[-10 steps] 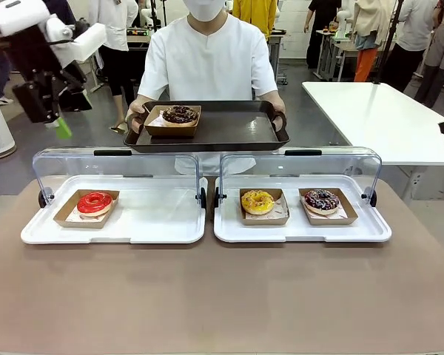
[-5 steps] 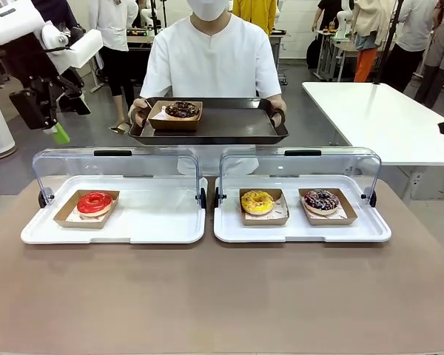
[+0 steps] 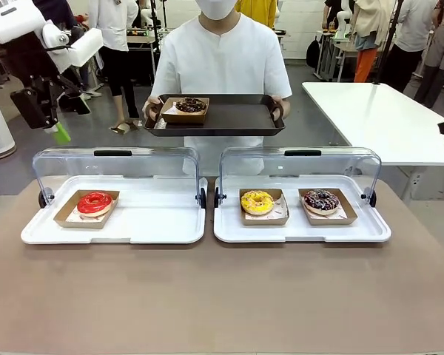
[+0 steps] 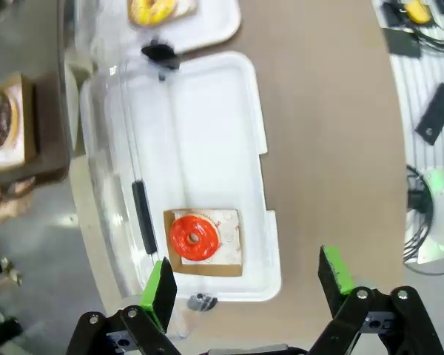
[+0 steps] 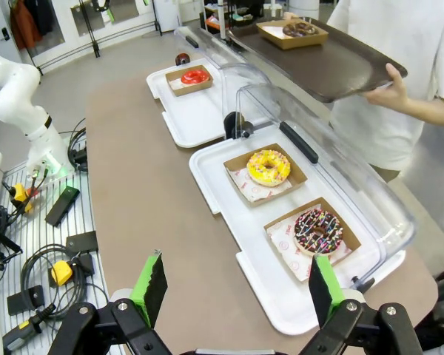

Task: Provide the desired donut to the person.
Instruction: Pick up and lift the Paper togo box containing the Donut pointed at by the person.

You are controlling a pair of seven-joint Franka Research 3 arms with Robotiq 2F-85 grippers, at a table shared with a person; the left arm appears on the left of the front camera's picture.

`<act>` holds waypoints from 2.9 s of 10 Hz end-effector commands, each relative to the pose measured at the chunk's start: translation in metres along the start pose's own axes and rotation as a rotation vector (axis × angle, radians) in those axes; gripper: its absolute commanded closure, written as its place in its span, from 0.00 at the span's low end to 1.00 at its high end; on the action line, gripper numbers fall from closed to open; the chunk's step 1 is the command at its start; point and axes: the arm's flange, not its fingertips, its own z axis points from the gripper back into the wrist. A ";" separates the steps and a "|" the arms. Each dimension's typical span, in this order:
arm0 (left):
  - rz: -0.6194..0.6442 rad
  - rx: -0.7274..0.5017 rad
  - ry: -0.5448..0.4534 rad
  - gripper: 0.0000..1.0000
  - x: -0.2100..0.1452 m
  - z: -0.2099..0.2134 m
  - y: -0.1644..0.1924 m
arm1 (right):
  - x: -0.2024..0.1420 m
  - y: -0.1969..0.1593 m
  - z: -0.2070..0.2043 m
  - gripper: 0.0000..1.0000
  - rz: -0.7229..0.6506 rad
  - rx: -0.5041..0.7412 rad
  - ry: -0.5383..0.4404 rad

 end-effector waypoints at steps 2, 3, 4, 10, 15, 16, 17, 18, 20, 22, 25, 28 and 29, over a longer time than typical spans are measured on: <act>0.405 -0.023 -0.261 0.00 -0.105 0.040 -0.019 | 0.000 -0.001 -0.001 0.00 0.007 0.003 -0.022; 0.510 0.014 -0.407 0.00 -0.143 0.057 -0.014 | 0.000 -0.001 -0.001 0.00 0.007 0.003 -0.022; 0.560 0.054 -0.491 0.00 -0.169 0.064 -0.012 | 0.000 -0.001 -0.001 0.00 0.007 0.003 -0.022; 0.368 0.122 -0.772 0.00 -0.259 0.006 -0.101 | 0.000 -0.001 -0.001 0.00 0.007 0.003 -0.022; 0.420 0.126 -0.667 0.00 -0.280 -0.048 -0.105 | 0.000 -0.001 -0.001 0.00 0.007 0.003 -0.022; 0.434 0.127 -0.626 0.00 -0.279 -0.045 -0.097 | 0.000 -0.001 -0.001 0.00 0.007 0.003 -0.022; 0.415 0.110 -0.587 0.00 -0.275 -0.046 -0.099 | 0.000 -0.001 -0.001 0.00 0.007 0.003 -0.022; 0.408 0.105 -0.558 0.00 -0.268 -0.047 -0.101 | 0.000 -0.001 -0.001 0.00 0.007 0.003 -0.022; 0.410 0.112 -0.615 0.00 -0.274 -0.048 -0.097 | 0.000 -0.001 -0.001 0.00 0.007 0.003 -0.022; 0.410 0.112 -0.615 0.00 -0.274 -0.048 -0.097 | 0.000 -0.001 -0.001 0.00 0.007 0.003 -0.022; 0.410 0.112 -0.615 0.00 -0.274 -0.048 -0.097 | 0.000 -0.001 -0.001 0.00 0.007 0.003 -0.022; 0.410 0.112 -0.615 0.00 -0.274 -0.048 -0.097 | 0.000 -0.001 -0.001 0.00 0.007 0.003 -0.022; 0.410 0.112 -0.615 0.00 -0.274 -0.048 -0.097 | 0.000 -0.001 -0.001 0.00 0.007 0.003 -0.022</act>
